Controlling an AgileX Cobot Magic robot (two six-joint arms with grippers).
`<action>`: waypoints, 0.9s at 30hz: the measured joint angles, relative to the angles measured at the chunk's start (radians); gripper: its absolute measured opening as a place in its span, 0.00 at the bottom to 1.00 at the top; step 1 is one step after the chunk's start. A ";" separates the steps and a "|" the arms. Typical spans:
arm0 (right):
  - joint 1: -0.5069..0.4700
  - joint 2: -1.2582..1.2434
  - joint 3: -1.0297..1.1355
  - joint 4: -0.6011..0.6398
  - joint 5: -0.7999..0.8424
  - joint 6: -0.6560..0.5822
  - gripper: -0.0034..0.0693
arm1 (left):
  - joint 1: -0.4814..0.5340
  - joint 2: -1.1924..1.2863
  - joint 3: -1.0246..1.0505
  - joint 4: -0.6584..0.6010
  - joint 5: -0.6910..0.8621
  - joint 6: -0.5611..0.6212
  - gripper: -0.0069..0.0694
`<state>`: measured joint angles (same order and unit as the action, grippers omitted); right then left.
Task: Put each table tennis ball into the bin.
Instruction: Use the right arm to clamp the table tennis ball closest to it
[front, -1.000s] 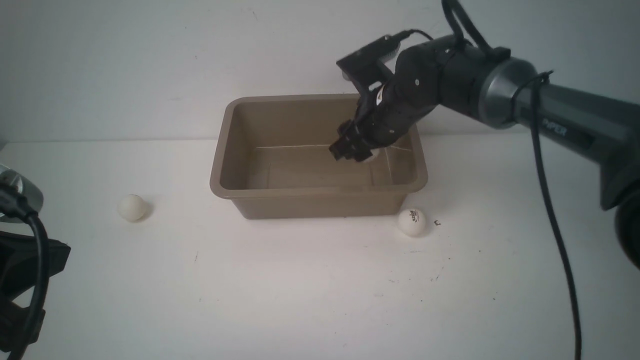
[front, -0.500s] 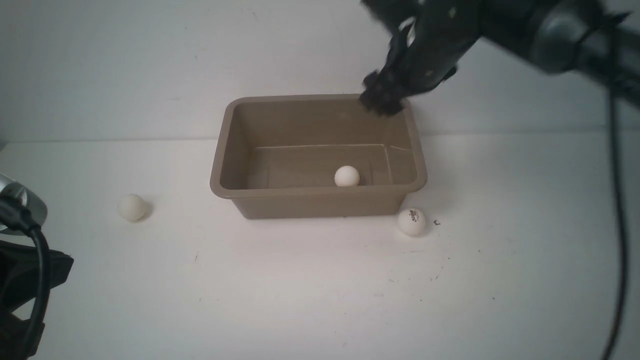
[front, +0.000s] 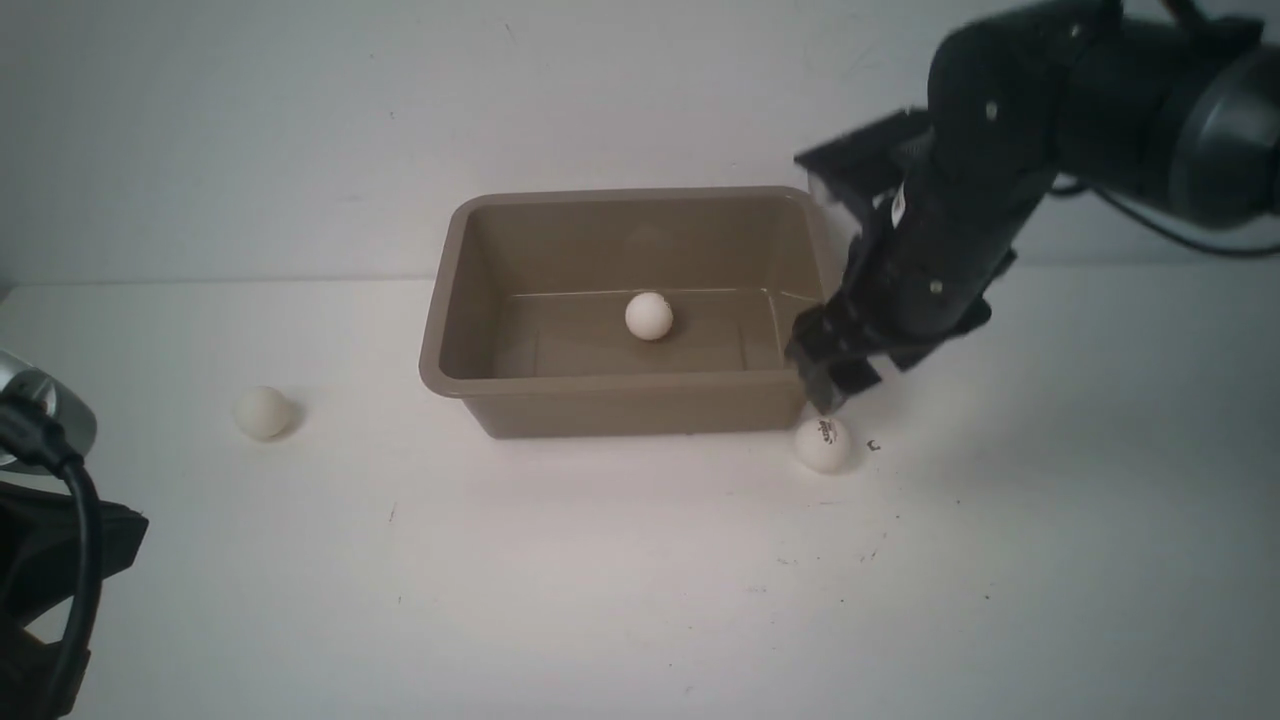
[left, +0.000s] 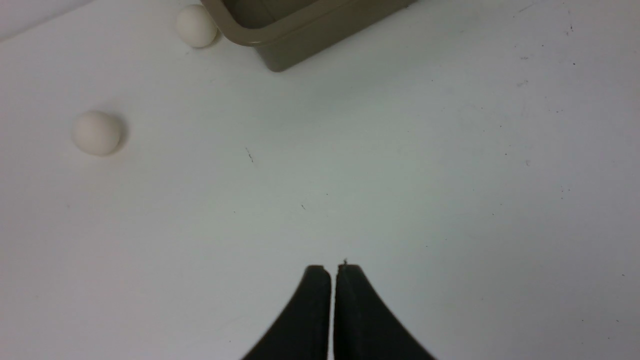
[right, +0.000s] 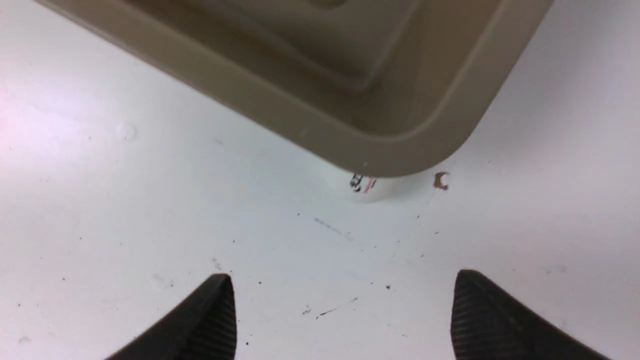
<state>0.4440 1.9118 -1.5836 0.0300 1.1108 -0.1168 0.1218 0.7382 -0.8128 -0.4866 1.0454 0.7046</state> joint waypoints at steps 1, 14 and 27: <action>-0.001 0.000 0.015 0.008 -0.015 -0.002 0.77 | 0.000 0.000 0.000 0.000 0.001 0.000 0.09; -0.001 0.030 0.113 0.036 -0.271 -0.007 0.77 | 0.000 0.000 0.000 0.000 0.017 0.000 0.09; -0.001 0.100 0.115 -0.004 -0.335 0.011 0.77 | 0.000 0.000 0.000 0.000 0.019 0.000 0.09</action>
<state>0.4432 2.0123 -1.4684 0.0263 0.7756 -0.1054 0.1218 0.7382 -0.8128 -0.4866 1.0643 0.7046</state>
